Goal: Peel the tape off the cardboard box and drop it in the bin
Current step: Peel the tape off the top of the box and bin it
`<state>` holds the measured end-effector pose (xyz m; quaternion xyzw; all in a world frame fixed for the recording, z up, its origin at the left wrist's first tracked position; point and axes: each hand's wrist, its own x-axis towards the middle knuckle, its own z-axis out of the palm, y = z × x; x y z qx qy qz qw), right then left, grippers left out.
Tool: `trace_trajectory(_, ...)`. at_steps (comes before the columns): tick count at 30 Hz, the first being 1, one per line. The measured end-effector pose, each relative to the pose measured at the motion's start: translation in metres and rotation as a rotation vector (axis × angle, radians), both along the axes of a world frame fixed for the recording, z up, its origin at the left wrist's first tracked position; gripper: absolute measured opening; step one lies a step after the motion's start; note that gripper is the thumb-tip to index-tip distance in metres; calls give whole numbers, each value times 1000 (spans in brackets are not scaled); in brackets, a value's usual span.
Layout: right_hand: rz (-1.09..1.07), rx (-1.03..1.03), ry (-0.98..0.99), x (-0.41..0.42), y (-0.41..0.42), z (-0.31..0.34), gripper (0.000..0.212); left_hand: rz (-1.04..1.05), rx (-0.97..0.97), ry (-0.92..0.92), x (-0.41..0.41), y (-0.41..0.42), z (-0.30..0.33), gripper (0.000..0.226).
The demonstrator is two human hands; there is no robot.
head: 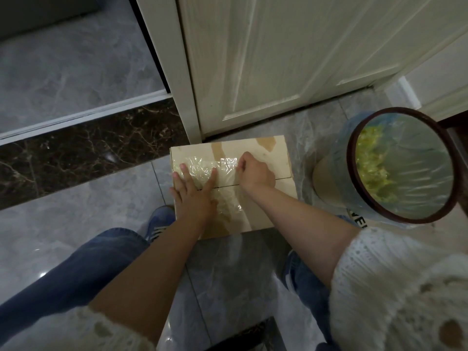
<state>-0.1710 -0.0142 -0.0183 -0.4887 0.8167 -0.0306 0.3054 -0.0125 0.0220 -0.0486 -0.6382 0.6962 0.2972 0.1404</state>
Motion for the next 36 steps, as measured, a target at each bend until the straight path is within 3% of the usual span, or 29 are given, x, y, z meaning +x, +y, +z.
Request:
trace_trajectory(11,-230,39,-327,3,-1,-5,10,4,36,16,0,-1,3,84)
trace_trajectory(15,-387,-15,-435,-5,6,-7,13,-3,33,19,0,-1,3,82)
trace_trajectory(19,-410,-111,-498,-14,15,-9,19,-8,17,28,1,-1,4,81)
trace_trajectory(27,-259,-214,-359,-18,23,-4,6,-6,-1,8,0,0,5,81)
trace_trajectory(33,-139,-233,-235,-25,30,1,7,64,-121,157,11,9,9,72)
trace_trajectory(36,-73,-158,-261,-27,33,10,51,96,-191,221,18,17,10,70)
